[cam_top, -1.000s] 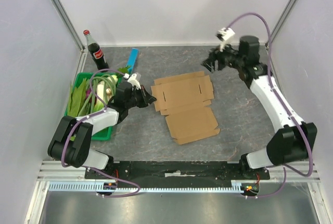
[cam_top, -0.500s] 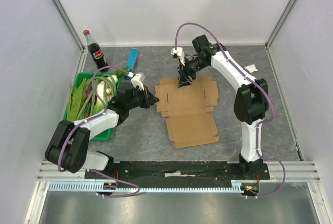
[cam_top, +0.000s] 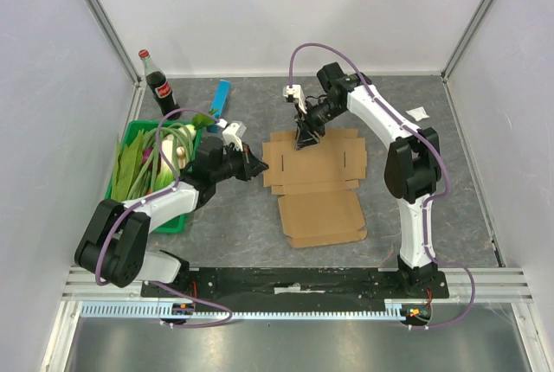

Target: Fold the paper box

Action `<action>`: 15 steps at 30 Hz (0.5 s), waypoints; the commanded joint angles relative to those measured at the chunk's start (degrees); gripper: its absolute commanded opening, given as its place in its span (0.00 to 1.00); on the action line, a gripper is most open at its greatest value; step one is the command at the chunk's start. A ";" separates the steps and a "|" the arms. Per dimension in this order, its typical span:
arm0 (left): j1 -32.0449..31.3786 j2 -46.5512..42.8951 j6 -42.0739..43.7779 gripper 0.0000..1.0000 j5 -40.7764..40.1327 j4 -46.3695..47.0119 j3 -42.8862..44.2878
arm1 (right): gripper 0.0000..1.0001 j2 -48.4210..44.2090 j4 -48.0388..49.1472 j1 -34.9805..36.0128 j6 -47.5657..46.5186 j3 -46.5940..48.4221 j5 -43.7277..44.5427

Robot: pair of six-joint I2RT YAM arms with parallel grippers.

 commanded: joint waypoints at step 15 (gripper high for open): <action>-1.37 -2.27 3.68 0.02 0.73 2.72 -0.31 | 0.58 -3.26 4.14 -2.97 1.62 -0.23 -1.65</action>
